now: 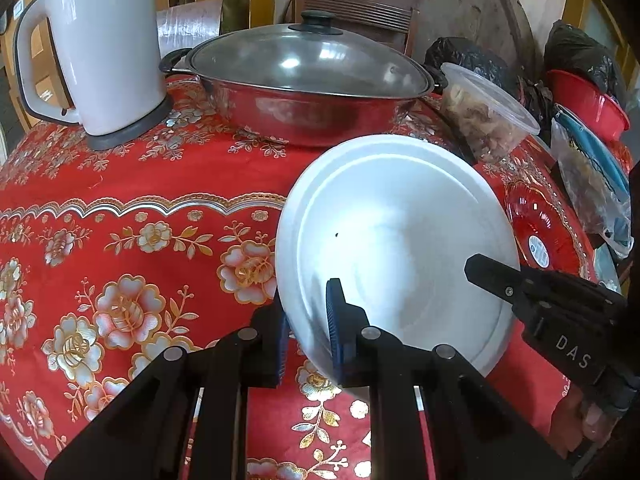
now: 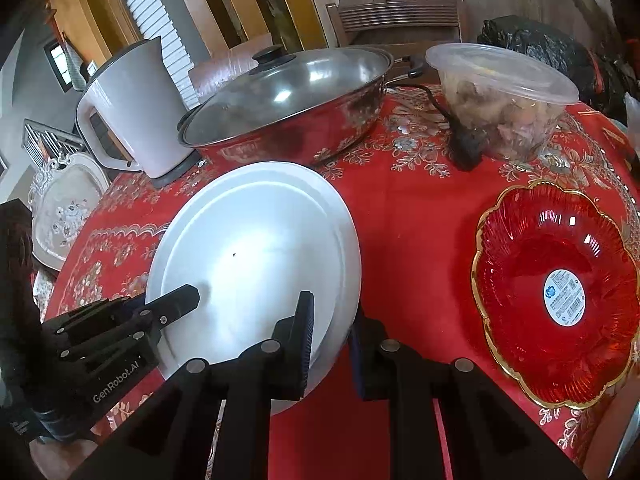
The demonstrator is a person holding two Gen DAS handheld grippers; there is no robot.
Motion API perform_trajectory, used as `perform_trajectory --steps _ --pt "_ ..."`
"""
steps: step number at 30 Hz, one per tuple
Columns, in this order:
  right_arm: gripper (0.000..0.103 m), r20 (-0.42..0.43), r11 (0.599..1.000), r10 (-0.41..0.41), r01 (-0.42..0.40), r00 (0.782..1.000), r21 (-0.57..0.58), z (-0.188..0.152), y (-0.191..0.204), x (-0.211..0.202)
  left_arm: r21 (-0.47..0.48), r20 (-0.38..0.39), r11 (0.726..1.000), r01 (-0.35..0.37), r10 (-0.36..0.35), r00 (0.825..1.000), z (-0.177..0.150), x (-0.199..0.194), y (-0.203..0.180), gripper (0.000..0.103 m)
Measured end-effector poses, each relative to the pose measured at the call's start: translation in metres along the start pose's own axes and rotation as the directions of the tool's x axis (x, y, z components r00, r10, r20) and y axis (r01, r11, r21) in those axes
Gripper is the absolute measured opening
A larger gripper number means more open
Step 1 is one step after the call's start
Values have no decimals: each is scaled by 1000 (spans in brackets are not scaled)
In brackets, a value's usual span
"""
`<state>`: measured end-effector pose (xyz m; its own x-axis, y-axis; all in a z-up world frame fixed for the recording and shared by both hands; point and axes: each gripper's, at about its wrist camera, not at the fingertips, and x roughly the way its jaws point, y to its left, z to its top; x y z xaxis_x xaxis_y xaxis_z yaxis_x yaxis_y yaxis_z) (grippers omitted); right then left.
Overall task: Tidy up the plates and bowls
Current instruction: 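Carry the large white plate with the left tool over the stack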
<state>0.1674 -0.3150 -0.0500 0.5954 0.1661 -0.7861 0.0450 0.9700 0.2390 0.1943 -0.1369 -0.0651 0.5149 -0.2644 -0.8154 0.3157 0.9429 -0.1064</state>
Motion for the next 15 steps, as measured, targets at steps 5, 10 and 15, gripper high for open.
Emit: perform_trajectory --steps 5,10,15 --pt "16 0 1000 -4 4 1000 0 0 0 1 -2 2 1000 1 -1 1000 0 -1 0 15" --pt "16 1 1000 -2 2 1000 2 0 0 -1 6 -6 1000 3 -3 1000 -1 0 -1 15" --pt "16 12 1000 16 -16 1000 -4 3 5 -13 23 19 1000 1 -1 1000 3 -14 -1 15"
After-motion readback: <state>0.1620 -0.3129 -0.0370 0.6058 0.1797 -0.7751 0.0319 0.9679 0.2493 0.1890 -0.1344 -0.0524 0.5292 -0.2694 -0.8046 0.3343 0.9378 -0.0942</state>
